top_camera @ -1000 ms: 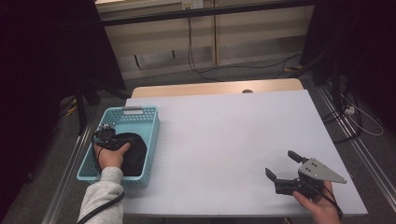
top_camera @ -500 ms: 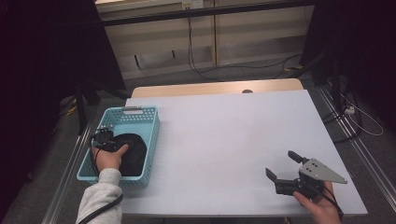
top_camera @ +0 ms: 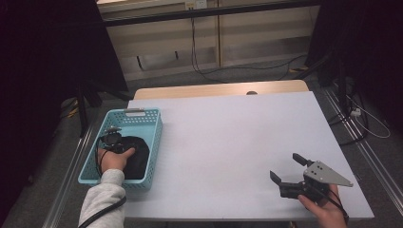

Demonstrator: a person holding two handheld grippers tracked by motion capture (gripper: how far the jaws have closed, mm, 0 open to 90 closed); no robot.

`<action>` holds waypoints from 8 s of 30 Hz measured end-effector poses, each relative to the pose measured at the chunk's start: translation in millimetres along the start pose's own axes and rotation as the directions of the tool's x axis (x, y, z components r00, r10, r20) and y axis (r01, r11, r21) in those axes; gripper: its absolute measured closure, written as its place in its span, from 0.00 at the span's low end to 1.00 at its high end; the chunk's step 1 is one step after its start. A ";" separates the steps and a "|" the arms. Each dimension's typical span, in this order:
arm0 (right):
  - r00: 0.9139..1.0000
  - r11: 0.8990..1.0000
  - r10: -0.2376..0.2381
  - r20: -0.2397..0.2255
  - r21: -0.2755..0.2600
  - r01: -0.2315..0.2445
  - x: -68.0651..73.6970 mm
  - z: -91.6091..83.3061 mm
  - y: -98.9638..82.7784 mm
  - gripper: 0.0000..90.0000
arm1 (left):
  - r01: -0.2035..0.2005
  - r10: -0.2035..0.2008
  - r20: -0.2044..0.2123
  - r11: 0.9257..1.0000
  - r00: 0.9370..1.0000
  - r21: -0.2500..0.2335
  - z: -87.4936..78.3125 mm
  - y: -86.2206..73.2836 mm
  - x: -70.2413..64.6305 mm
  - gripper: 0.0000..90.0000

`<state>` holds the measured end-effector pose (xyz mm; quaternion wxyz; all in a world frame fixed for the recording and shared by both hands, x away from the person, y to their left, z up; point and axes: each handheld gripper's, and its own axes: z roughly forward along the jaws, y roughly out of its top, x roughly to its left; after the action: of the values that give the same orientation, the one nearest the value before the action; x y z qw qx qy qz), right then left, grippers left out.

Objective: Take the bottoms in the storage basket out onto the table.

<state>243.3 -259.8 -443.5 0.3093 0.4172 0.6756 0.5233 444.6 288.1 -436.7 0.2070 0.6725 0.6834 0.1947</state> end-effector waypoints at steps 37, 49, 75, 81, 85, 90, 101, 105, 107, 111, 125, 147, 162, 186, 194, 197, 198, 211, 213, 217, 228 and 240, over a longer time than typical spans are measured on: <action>1.000 1.000 -0.001 0.000 0.003 0.001 -0.1 -0.3 -0.6 0.02 | -0.045 0.066 0.125 0.985 0.990 -0.168 -17.0 14.2 -3.8 0.12; 1.000 1.000 -0.007 -0.006 0.008 0.007 0.7 0.3 -0.8 0.02 | -0.065 0.072 0.099 0.995 0.993 -0.069 9.1 -6.9 -6.4 0.00; 1.000 1.000 -0.011 -0.005 0.010 0.011 1.3 0.8 -0.6 0.03 | -0.054 0.060 0.204 0.998 0.977 -0.032 2.1 5.7 -15.4 0.73; 1.000 1.000 -0.009 -0.002 0.012 0.009 0.5 0.7 -0.8 0.03 | -0.016 0.022 0.250 1.000 0.968 -0.025 0.5 7.0 -5.7 0.75; 1.000 1.000 -0.009 -0.002 0.011 0.009 0.4 0.4 -0.8 0.03 | 0.006 0.001 0.267 1.000 0.964 -0.023 -6.7 13.2 -3.6 0.75; 1.000 1.000 -0.011 -0.001 0.010 0.011 0.5 0.2 -0.8 0.03 | 0.004 0.007 0.279 0.999 0.960 -0.038 -21.4 25.2 2.3 0.76; 1.000 1.000 -0.011 0.000 0.012 0.011 0.4 0.4 -0.8 0.03 | 0.034 0.020 0.343 0.988 0.939 -0.151 -64.4 53.5 8.9 0.76; 1.000 1.000 -0.011 0.000 0.013 0.011 0.3 0.6 -1.0 0.03 | 0.058 0.031 0.393 0.975 0.919 -0.214 -79.6 63.1 5.0 0.76; 1.000 1.000 -0.012 0.000 0.015 0.012 0.5 0.7 -1.0 0.03 | 0.056 0.044 0.413 0.972 0.910 -0.229 -86.5 67.4 0.4 0.76; 1.000 1.000 -0.013 0.000 0.014 0.013 0.6 0.6 -0.9 0.03 | 0.042 0.084 0.445 0.963 0.891 -0.266 -98.5 73.5 -12.3 0.76; 1.000 1.000 -0.015 -0.003 0.013 0.015 0.9 0.6 -0.8 0.03 | -0.043 0.257 0.526 0.922 0.811 -0.384 -126.4 73.6 -76.1 0.75; 1.000 1.000 -0.016 0.004 0.013 0.016 -0.6 0.4 -0.6 0.03 | -0.174 0.387 0.557 0.902 0.735 -0.396 -95.0 36.2 -150.0 0.75; 1.000 1.000 -0.023 0.015 0.011 0.023 -0.9 0.5 -0.4 0.03 | -0.206 0.427 0.612 0.893 0.666 -0.399 -59.7 -2.1 -198.8 0.73; 0.998 0.997 -0.068 0.015 0.035 0.067 5.1 14.9 4.2 0.03 | -0.266 0.506 0.543 0.847 0.670 -0.460 -48.2 -17.5 -165.3 0.20; 0.994 0.993 -0.096 -0.048 0.071 0.099 17.8 30.6 7.9 0.02 | -0.274 0.505 0.526 0.847 0.685 -0.456 -48.6 -18.2 -157.6 0.17; 0.993 0.991 -0.099 -0.065 0.079 0.104 23.6 37.6 10.7 0.02 | -0.275 0.505 0.523 0.846 0.686 -0.457 -49.2 -19.3 -157.5 0.16; 0.993 0.991 -0.096 -0.067 0.083 0.102 25.2 39.8 11.4 0.02 | -0.278 0.508 0.517 0.844 0.689 -0.459 -49.1 -19.6 -157.6 0.16; 0.960 0.979 -0.112 -0.255 0.137 0.151 53.8 88.4 16.4 0.10 | -0.308 0.516 0.478 0.839 0.711 -0.449 -46.1 -20.4 -153.8 0.16; 0.955 0.976 -0.109 -0.277 0.152 0.156 58.7 95.9 17.1 0.14 | -0.301 0.512 0.474 0.839 0.716 -0.453 -46.4 -20.7 -153.0 0.16; 0.948 0.970 -0.091 -0.305 0.189 0.154 67.4 110.7 18.8 0.26 | -0.294 0.506 0.471 0.842 0.723 -0.453 -48.1 -21.4 -149.3 0.16; 0.929 0.920 -0.117 -0.352 0.314 0.235 90.3 143.0 18.2 0.52 | -0.297 0.497 0.452 0.845 0.740 -0.444 -50.3 -28.3 -138.9 0.18; 0.929 0.935 -0.078 -0.362 0.297 0.194 79.3 132.7 29.4 0.98 | -0.305 0.503 0.449 0.843 0.739 -0.442 -51.5 -32.8 -138.4 0.19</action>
<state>327.2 -126.8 -448.3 0.1487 0.3164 0.8241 0.4456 390.4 149.7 -408.5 0.4585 0.7869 0.3850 0.1491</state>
